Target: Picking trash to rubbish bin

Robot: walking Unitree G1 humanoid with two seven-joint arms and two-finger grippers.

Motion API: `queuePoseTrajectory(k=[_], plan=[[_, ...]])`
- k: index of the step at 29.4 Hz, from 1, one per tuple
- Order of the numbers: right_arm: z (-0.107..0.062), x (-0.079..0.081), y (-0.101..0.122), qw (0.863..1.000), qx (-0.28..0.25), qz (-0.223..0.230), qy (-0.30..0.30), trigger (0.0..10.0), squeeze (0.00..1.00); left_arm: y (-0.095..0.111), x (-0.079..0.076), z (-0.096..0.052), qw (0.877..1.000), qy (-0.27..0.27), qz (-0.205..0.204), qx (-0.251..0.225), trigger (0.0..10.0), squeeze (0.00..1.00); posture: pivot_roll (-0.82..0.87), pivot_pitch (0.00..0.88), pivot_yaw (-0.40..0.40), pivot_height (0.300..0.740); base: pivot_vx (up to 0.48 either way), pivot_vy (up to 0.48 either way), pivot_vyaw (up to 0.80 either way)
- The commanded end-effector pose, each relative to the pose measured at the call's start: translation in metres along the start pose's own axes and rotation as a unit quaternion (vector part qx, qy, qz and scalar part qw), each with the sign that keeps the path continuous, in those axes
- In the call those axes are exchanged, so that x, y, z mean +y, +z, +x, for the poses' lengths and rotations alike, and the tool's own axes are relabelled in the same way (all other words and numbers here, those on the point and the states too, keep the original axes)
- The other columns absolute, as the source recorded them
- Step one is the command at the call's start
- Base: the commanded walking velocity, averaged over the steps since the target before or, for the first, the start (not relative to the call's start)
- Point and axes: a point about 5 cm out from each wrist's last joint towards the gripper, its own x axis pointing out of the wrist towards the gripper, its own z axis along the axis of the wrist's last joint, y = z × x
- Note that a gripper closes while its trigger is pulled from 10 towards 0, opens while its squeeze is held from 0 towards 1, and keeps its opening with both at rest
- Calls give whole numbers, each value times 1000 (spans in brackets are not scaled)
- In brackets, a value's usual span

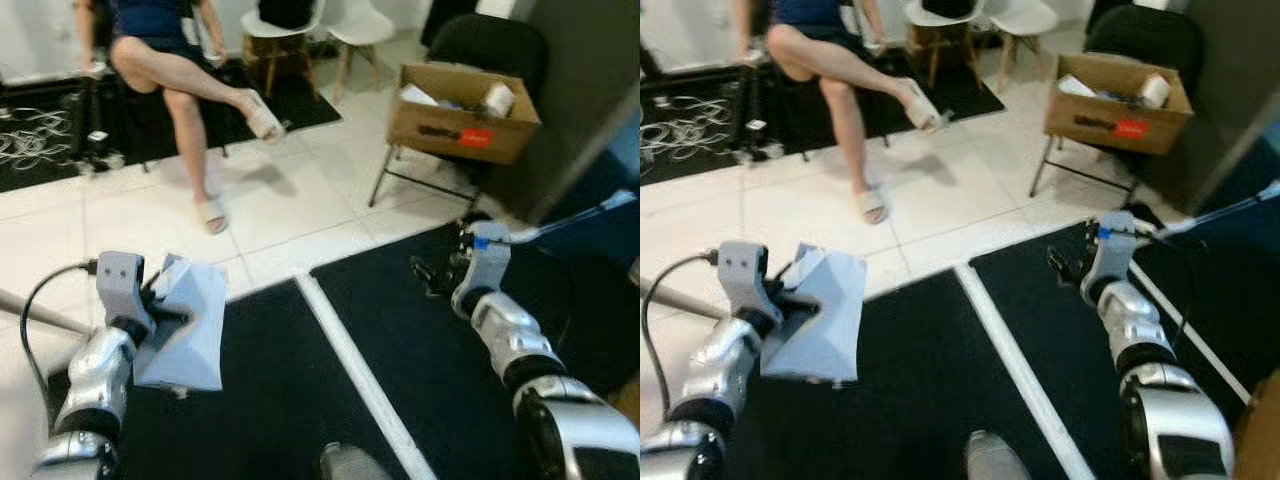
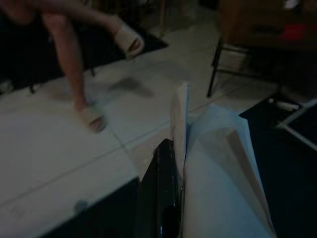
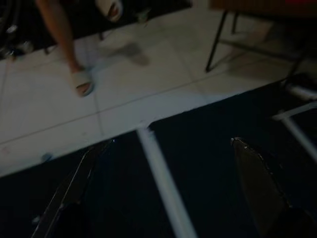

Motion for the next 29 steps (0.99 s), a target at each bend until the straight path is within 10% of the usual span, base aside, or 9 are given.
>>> queuePoseTrajectory(k=[1, 29], plan=[[-1, 3, -8, 1000, 11, 5, 4, 10000, 0, -10, 0, -6, 1000, 7, -6, 17, 10000, 0, -101, 0, -15, 740, 0, 0, -800], [-2, 0, -4, 1000, 6, -8, 10, 10000, 0, -10, 3, -8, 1000, 10, -2, 21, 10000, 0, -108, 0, 6, 740, 0, 0, -800]])
